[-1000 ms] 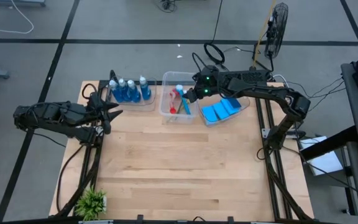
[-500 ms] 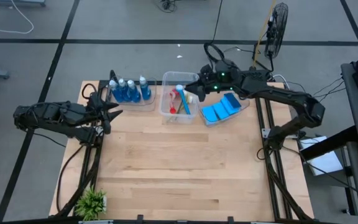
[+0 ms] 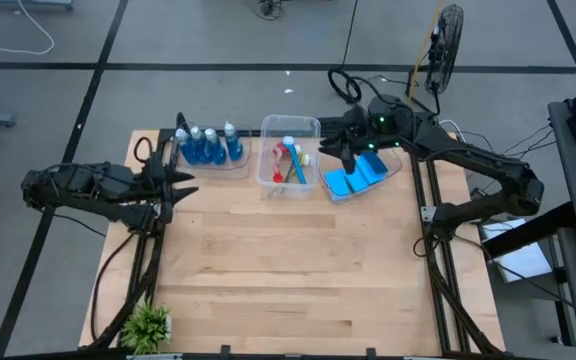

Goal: Pick & Place Kitchen Sink Supplies
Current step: Return to Home Position

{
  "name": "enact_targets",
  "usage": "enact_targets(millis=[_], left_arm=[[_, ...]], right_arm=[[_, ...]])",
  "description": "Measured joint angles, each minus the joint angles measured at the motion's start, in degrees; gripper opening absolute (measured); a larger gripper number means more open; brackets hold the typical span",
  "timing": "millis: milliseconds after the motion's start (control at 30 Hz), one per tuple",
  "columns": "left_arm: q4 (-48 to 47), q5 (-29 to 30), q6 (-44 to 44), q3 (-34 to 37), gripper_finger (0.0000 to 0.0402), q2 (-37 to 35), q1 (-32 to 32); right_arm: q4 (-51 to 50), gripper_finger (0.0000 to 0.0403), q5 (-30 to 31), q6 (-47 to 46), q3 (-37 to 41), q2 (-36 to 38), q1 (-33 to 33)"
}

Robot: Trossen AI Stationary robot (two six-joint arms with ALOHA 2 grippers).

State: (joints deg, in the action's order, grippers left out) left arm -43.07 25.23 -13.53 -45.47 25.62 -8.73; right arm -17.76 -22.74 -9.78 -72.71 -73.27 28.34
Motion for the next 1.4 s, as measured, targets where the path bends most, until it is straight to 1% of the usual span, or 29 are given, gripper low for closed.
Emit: enact_targets(millis=[100, 200, 267, 467, 533, 600, 667, 733, 800, 967, 1100, 1167, 1333, 1400], left_arm=[[0.1, -0.2, 1.5, 0.0, 0.0166, -1.9, 0.0], [0.1, -1.3, 3.5, 0.0, 0.0166, -4.6, 0.0], [0.1, -1.7, 4.1, 0.0, 0.0166, -6.4, 0.0], [0.8, -1.8, 5.5, 0.8, 0.0166, -9.7, 0.0], [1.7, -1.8, 5.5, 2.8, 0.0166, -11.0, 0.0], [5.1, -2.0, 5.3, 5.7, 0.0166, -12.5, 0.0], [7.7, -3.3, 5.5, 8.6, 0.0166, -14.6, 0.0], [9.7, -4.5, 5.7, 10.8, 0.0166, -16.8, 0.0], [9.8, -4.8, 5.5, 12.3, 0.0166, -19.3, 0.0], [8.8, -4.9, 5.3, 13.8, 0.0166, -25.3, 0.0], [8.1, -7.0, 6.4, 14.3, 0.0166, -25.3, 0.0], [9.4, -7.3, 6.3, 15.1, 0.0166, -25.3, 0.0], [10.9, -7.8, 5.7, 16.9, 0.0166, -25.3, 0.0], [10.1, -7.8, 5.5, 17.7, 0.0166, -25.3, 0.0]], right_arm=[[-3.7, 0.0102, -0.1, 0.4, 0.9, 2.1, 0.0], [-2.5, 0.0102, 0.1, 0.3, 4.6, 4.8, 0.0], [0.8, 0.0102, 0.1, -1.1, 8.2, 6.9, 0.0], [14.2, 0.0102, 0.2, -8.1, 22.0, 14.9, 0.0], [18.7, 0.0102, 0.2, -10.5, 26.6, 18.0, 0.1], [22.3, 0.0102, 0.2, -12.4, 30.8, 21.2, 0.1], [24.0, 0.0102, 0.4, -13.8, 34.5, 24.3, 0.1], [24.7, 0.0102, 0.5, -15.1, 37.5, 27.5, 0.4], [24.9, 0.0102, 0.5, -16.6, 40.1, 30.6, 0.9], [24.8, 0.0102, 0.4, -18.5, 44.7, 37.7, 2.1], [24.8, 0.0102, 0.2, -18.5, 47.1, 42.1, 2.1], [24.9, 0.0102, 0.5, -18.7, 48.4, 43.9, 2.1], [24.8, 0.0102, 4.5, -19.6, 52.7, 48.4, 2.1], [24.8, 0.0102, 6.2, -20.0, 54.5, 49.9, 2.1]])
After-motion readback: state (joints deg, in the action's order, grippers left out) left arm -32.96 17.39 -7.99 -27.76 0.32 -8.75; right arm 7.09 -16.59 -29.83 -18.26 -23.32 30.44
